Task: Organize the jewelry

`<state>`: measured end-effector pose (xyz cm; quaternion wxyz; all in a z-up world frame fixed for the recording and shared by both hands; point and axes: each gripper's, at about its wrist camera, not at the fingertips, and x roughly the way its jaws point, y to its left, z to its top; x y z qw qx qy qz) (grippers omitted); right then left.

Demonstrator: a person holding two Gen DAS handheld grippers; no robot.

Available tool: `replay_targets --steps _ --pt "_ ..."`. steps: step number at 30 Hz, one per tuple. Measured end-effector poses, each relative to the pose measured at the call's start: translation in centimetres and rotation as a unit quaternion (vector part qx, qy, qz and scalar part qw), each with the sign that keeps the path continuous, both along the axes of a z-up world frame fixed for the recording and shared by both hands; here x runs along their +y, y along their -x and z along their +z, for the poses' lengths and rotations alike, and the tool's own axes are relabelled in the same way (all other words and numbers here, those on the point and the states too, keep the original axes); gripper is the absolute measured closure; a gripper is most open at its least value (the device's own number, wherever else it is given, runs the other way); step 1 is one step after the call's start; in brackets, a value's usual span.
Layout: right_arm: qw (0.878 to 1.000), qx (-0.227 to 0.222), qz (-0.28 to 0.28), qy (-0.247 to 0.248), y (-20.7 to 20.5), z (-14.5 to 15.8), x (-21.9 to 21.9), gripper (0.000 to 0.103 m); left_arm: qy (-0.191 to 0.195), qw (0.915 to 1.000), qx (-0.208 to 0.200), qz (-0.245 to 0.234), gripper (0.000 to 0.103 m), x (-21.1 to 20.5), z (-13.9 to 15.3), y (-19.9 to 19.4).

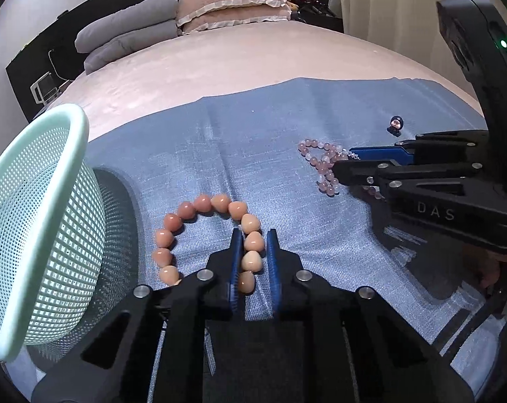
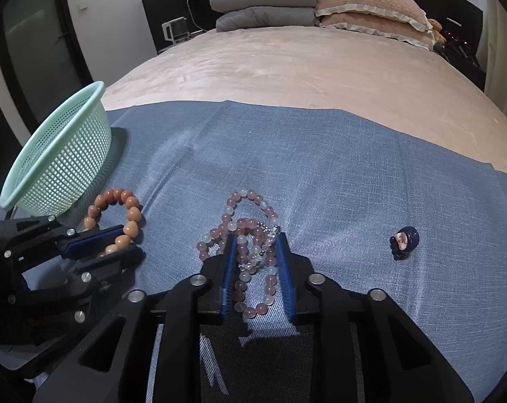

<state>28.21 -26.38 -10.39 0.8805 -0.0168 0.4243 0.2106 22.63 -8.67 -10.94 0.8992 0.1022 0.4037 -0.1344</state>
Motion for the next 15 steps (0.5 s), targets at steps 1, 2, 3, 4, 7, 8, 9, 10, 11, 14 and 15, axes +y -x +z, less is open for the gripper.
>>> replay_targets --steps 1,2,3,4,7,8,9,10,11,14,15 --pt "1.0 0.001 0.0 -0.007 0.0 0.0 -0.2 0.092 0.012 0.9999 0.005 0.0 0.091 0.3 0.1 -0.1" --pt "1.0 0.003 0.0 -0.012 0.0 0.0 -0.3 0.092 0.02 0.9997 0.01 0.001 0.091 0.6 0.1 -0.2" --pt "1.0 0.003 0.001 -0.014 0.1 0.1 -0.3 0.092 0.022 0.9997 0.012 0.001 0.091 0.5 0.2 -0.3" --pt "1.0 0.002 0.002 -0.014 0.2 0.2 -0.3 0.092 0.02 0.9997 0.012 0.001 0.091 0.5 0.3 -0.3" --pt "1.0 0.0 0.008 -0.011 0.8 0.5 -0.2 0.092 0.035 0.9991 0.024 0.001 0.092 0.9 0.8 -0.1" --pt "1.0 -0.002 0.007 -0.01 0.9 0.6 -0.3 0.092 0.044 0.9985 0.031 0.001 0.092 1.2 0.9 -0.1" --pt "1.0 0.0 0.007 -0.013 1.1 0.7 -0.3 0.092 0.05 0.9981 0.037 -0.001 0.092 1.4 1.0 0.0" --pt "1.0 -0.003 0.007 -0.013 1.3 0.9 -0.4 0.092 0.054 0.9977 0.04 -0.003 0.092 1.5 1.2 0.2" --pt "1.0 -0.008 0.004 -0.009 1.6 1.3 -0.4 0.092 0.058 0.9974 0.043 -0.009 0.092 1.6 1.4 0.5" --pt "1.0 -0.024 -0.002 -0.014 2.7 2.8 -0.6 0.092 0.065 0.9966 0.045 -0.02 0.091 1.8 2.3 1.5" --pt "0.999 -0.029 -0.003 -0.014 3.0 3.5 -0.6 0.092 0.071 0.9961 0.048 -0.023 0.091 1.9 2.7 1.8"
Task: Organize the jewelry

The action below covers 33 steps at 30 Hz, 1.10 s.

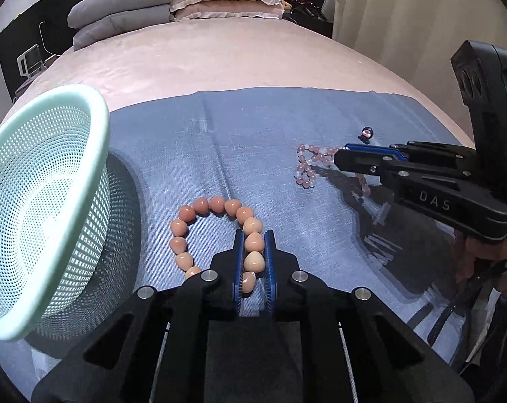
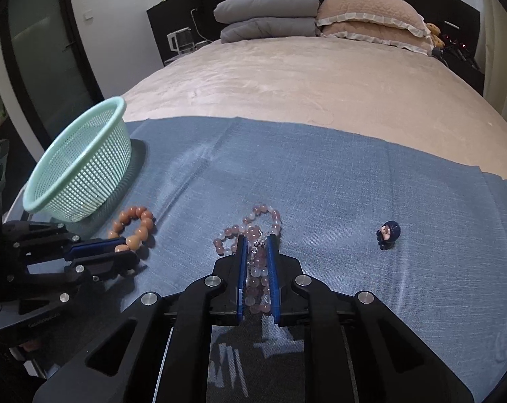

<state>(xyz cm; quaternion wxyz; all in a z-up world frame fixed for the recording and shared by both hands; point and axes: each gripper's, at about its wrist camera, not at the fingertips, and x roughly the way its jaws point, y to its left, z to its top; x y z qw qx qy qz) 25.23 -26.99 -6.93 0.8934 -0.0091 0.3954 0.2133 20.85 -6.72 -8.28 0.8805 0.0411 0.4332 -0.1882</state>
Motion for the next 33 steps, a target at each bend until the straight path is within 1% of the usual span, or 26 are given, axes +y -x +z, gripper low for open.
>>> replay_targets --steps 2,6,10,11,18,20,22,23,24,25,27,28,29,31,33 --pt "1.0 -0.015 -0.005 0.001 0.9 1.3 -0.2 0.092 0.009 0.9999 -0.001 -0.004 0.091 0.3 0.8 0.7" --pt "0.999 -0.038 -0.014 -0.016 3.1 3.7 -0.7 0.092 0.012 0.9997 -0.006 -0.02 0.091 0.7 2.6 2.6" --pt "0.998 -0.059 -0.011 -0.026 5.3 5.8 0.0 0.094 0.014 0.9993 -0.019 -0.029 0.091 2.0 5.1 4.0" --pt "0.998 -0.064 -0.006 -0.024 5.7 6.3 0.4 0.102 0.012 0.9992 -0.025 -0.028 0.091 2.5 5.7 4.3" --pt "0.994 -0.097 0.04 -0.011 7.0 10.3 4.9 0.102 0.0 0.9981 -0.061 -0.001 0.091 6.8 9.2 5.4" --pt "0.993 -0.108 0.049 0.004 7.0 11.5 6.1 0.102 -0.004 0.9976 -0.069 0.011 0.091 8.2 9.9 5.4" --pt "0.993 -0.099 0.06 0.022 6.7 11.5 7.1 0.102 -0.003 0.997 -0.074 0.022 0.091 9.7 10.4 5.4" --pt "0.993 -0.093 0.06 0.035 6.6 11.0 7.3 0.1 -0.003 0.9968 -0.075 0.027 0.091 10.4 10.5 5.4" --pt "0.994 -0.081 0.06 0.049 6.2 10.3 7.3 0.096 -0.001 0.9966 -0.076 0.03 0.091 10.9 10.7 5.5" --pt "0.994 -0.068 0.052 0.064 5.9 9.2 7.2 0.089 0.001 0.9965 -0.077 0.033 0.091 11.3 10.8 5.8" --pt "0.995 -0.049 0.024 0.081 5.6 6.9 6.4 0.026 0.0 0.9962 -0.079 0.036 0.091 12.0 10.9 5.7" --pt "0.996 -0.042 0.017 0.079 5.6 5.8 5.8 0.022 -0.001 0.9962 -0.08 0.036 0.091 12.2 10.8 5.7" --pt "0.997 -0.031 0.011 0.072 5.6 4.9 5.1 0.025 -0.001 0.9961 -0.08 0.035 0.091 12.3 10.8 5.7" --pt "0.998 -0.016 -0.019 0.064 5.3 3.3 3.9 0.025 -0.003 0.9962 -0.08 0.034 0.091 12.6 10.6 5.8" --pt "0.998 0.0 -0.037 0.056 4.9 2.1 3.0 0.025 -0.005 0.9962 -0.08 0.034 0.091 12.8 10.4 5.7"
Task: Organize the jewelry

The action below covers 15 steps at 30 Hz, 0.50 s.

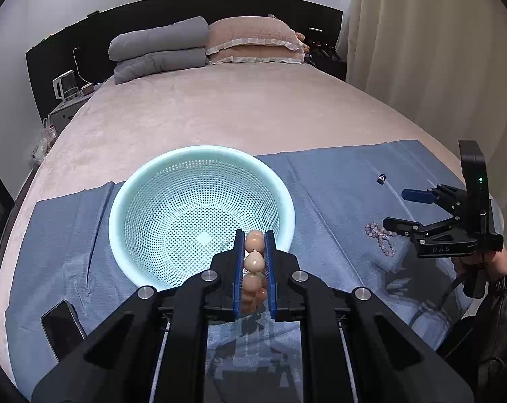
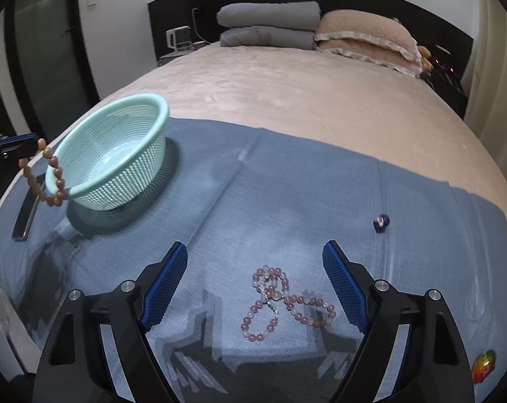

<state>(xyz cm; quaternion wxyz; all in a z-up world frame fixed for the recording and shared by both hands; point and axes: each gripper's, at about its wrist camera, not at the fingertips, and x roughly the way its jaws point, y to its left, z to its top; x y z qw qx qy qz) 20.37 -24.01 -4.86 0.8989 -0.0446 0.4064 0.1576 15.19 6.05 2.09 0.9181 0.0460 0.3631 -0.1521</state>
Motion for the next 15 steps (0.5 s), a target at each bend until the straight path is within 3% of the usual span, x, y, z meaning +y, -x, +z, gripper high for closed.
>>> replay_targets --steps 2,10,11,12,15 --pt "1.0 0.011 -0.013 0.004 -0.3 -1.0 -0.4 0.025 0.002 1.0 0.001 -0.001 0.091 0.4 0.0 0.0" --pt "0.997 0.071 -0.024 0.031 -1.2 -5.1 -0.7 0.055 -0.002 0.9999 0.009 0.005 0.091 1.3 -0.5 -0.1" --pt "0.997 0.061 -0.026 0.046 -1.0 -5.3 -0.5 0.061 -0.002 0.9999 0.009 0.006 0.091 1.4 -0.5 0.0" --pt "0.996 0.052 -0.031 0.062 -0.9 -5.4 -0.3 0.074 -0.001 0.9999 0.01 0.007 0.091 1.5 -0.5 0.0" --pt "0.996 0.039 -0.051 0.065 -0.7 -5.6 -0.5 0.097 0.002 0.9999 0.011 0.01 0.091 2.0 -0.5 0.1"
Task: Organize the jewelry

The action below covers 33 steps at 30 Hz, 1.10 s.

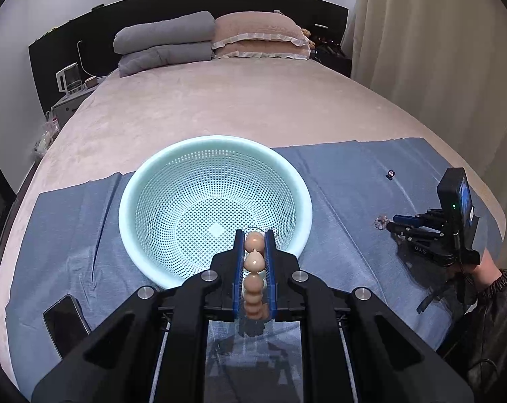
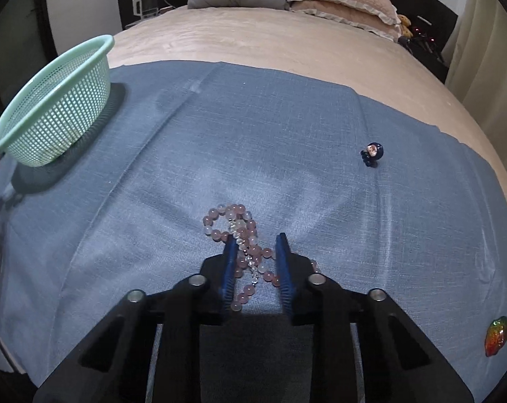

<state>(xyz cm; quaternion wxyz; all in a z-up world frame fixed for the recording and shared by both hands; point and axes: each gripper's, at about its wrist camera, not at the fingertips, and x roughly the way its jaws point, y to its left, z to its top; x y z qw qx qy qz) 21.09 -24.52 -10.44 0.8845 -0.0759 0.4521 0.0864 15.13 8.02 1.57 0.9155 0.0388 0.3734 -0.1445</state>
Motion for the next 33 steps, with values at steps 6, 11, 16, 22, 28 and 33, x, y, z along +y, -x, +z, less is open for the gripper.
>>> replay_targets --steps 6,11,16,22,28,33 --pt "0.998 -0.018 -0.022 -0.06 0.7 1.3 -1.5 0.097 -0.001 1.0 -0.003 0.004 0.091 0.7 0.5 0.0" --pt "0.995 -0.048 0.001 -0.083 0.8 5.3 -0.7 0.097 0.001 0.9999 -0.007 0.008 0.091 1.3 1.2 -0.3" --pt "0.993 -0.084 0.044 -0.064 0.5 10.5 2.3 0.097 0.013 0.9998 -0.003 0.016 0.091 2.4 1.9 -1.1" --pt "0.984 -0.138 0.098 -0.048 -0.5 17.4 7.3 0.097 0.005 0.9995 -0.01 0.03 0.091 3.6 2.7 -2.1" --pt "0.976 -0.151 0.152 -0.048 -1.6 20.3 12.4 0.097 -0.001 0.999 -0.002 0.044 0.091 5.1 2.5 -3.3" --pt "0.973 -0.125 0.185 -0.062 -2.3 18.8 15.8 0.097 0.001 0.9987 0.009 0.05 0.091 6.0 1.7 -4.4"
